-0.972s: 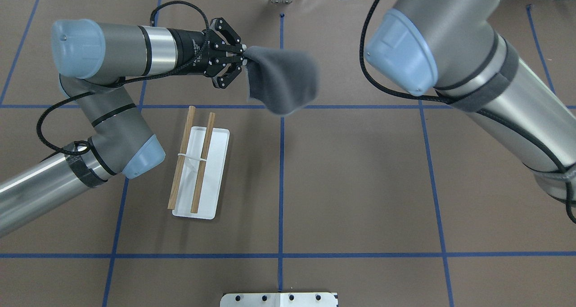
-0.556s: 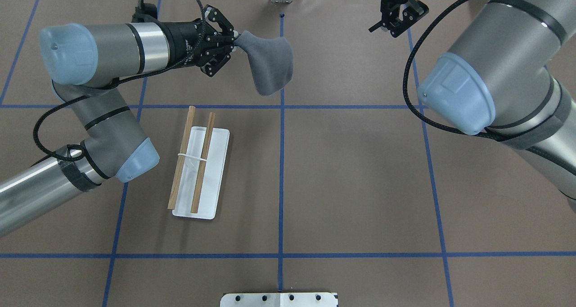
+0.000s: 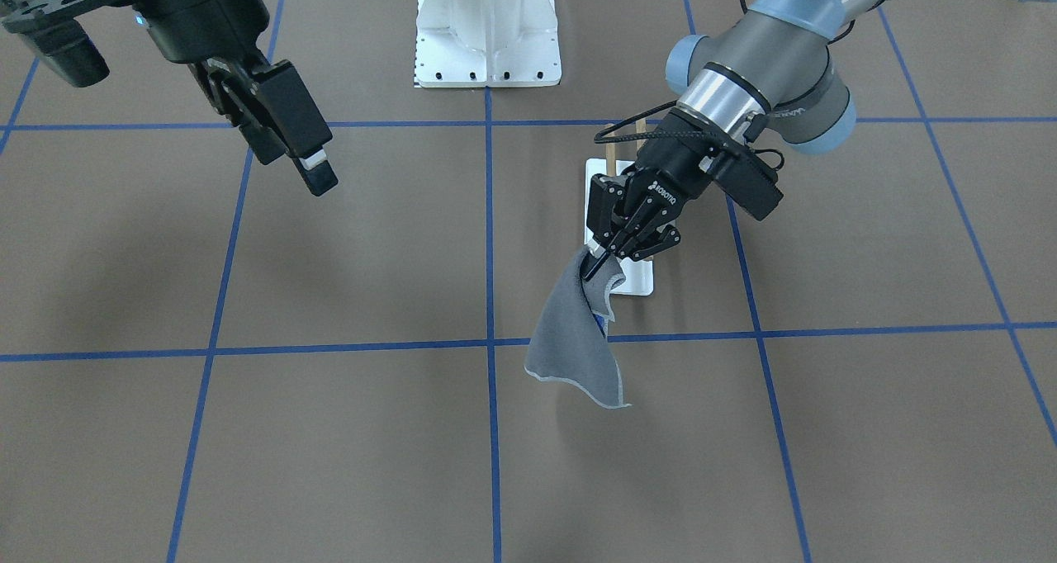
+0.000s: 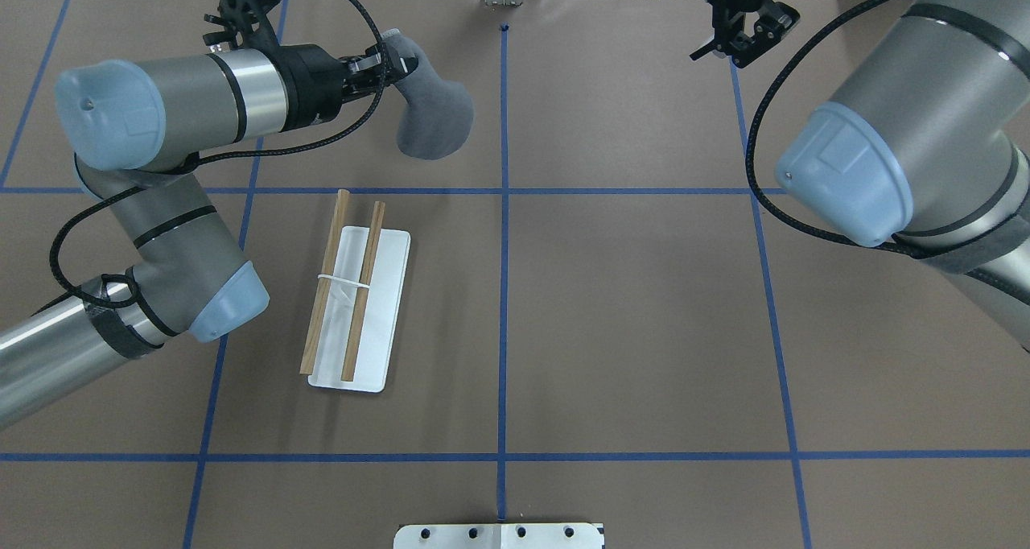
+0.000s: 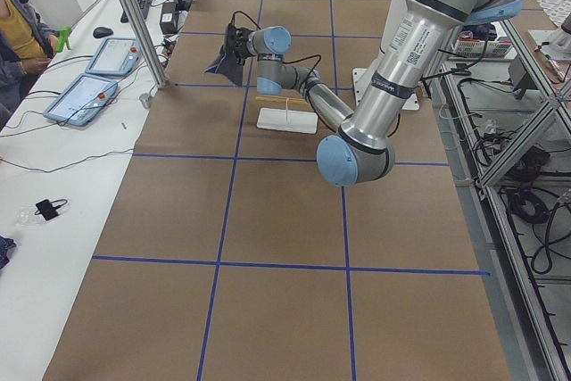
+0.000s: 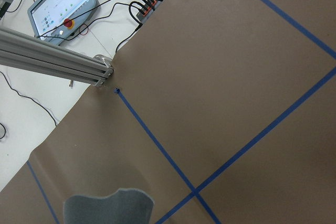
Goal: Hang towel on rack
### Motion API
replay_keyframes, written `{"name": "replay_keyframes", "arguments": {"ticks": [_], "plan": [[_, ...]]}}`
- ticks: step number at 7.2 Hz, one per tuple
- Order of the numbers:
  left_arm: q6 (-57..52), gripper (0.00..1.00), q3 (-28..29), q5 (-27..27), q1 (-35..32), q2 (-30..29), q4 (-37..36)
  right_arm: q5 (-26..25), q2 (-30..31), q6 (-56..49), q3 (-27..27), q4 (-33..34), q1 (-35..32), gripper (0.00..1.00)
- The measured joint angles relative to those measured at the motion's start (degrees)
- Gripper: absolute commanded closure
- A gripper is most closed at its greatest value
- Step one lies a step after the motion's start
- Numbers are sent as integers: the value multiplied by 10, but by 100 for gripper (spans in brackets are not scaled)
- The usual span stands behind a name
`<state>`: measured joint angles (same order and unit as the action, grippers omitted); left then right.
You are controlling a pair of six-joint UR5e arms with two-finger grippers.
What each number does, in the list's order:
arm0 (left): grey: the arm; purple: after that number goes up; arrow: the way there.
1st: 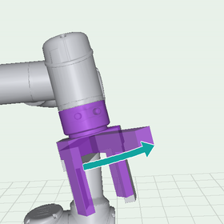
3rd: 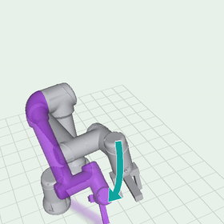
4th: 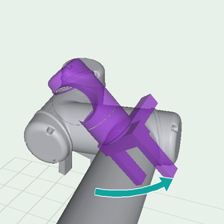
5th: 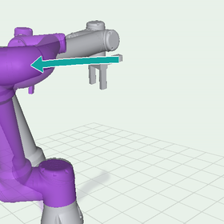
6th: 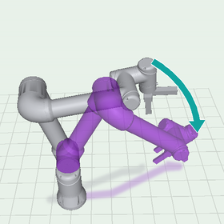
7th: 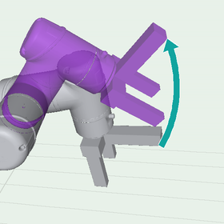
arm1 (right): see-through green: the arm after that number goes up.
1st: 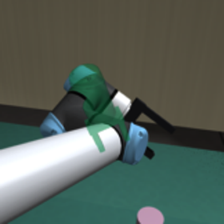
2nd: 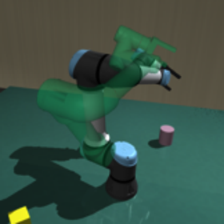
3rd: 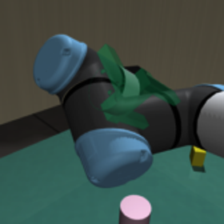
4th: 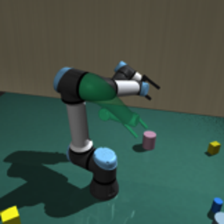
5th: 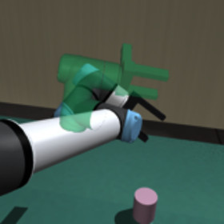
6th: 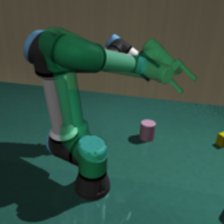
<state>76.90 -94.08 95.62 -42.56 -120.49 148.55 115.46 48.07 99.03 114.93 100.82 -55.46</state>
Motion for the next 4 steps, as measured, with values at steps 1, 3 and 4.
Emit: {"name": "replay_keyframes", "arguments": {"ticks": [1,3,4], "plan": [[-81,100,-25,-1,2,4,-50,0,17,-55,5,0,-10,0],[-149,100,-91,-3,15,7,-154,0,40,-113,7,-2,-21,0],[-112,100,-118,-20,40,9,-169,2,53,-122,8,-6,-26,0]]}}
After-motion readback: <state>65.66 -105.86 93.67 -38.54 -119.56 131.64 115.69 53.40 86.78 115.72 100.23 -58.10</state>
